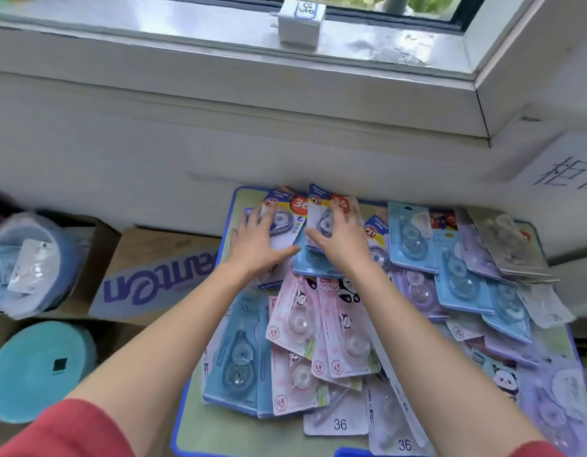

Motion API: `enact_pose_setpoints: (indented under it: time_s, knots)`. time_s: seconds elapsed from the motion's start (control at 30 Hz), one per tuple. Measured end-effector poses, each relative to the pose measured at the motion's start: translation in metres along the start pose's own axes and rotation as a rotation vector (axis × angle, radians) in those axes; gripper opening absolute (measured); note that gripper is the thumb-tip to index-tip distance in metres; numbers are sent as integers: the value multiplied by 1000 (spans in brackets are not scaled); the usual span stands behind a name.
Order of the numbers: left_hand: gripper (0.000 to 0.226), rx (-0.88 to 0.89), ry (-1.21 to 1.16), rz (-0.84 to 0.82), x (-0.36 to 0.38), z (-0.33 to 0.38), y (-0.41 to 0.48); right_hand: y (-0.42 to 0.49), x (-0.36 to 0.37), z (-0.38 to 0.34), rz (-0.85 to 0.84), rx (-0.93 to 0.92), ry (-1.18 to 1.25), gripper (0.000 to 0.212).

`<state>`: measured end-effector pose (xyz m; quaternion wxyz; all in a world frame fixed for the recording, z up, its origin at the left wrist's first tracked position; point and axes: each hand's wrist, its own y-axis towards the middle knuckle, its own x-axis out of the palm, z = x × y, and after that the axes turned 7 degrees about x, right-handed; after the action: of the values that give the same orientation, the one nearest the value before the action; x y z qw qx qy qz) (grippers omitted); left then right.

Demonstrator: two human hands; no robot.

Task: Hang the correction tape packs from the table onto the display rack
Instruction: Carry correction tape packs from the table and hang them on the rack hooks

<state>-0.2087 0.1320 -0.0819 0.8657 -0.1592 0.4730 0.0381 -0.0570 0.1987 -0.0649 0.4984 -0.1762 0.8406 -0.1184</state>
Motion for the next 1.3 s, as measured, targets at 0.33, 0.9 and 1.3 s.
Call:
enact_pose_setpoints:
  time_s: [0.33, 0.9, 1.3]
  knots:
    - [93, 2, 5, 36, 4, -15, 3, 6, 12, -13, 59, 123, -8, 78]
    - [88, -25, -9, 217, 12, 27, -73, -94, -6, 48, 227, 141, 47, 82]
    - [86, 264, 15, 236, 87, 114, -228, -280, -3, 186, 375, 219, 112, 81]
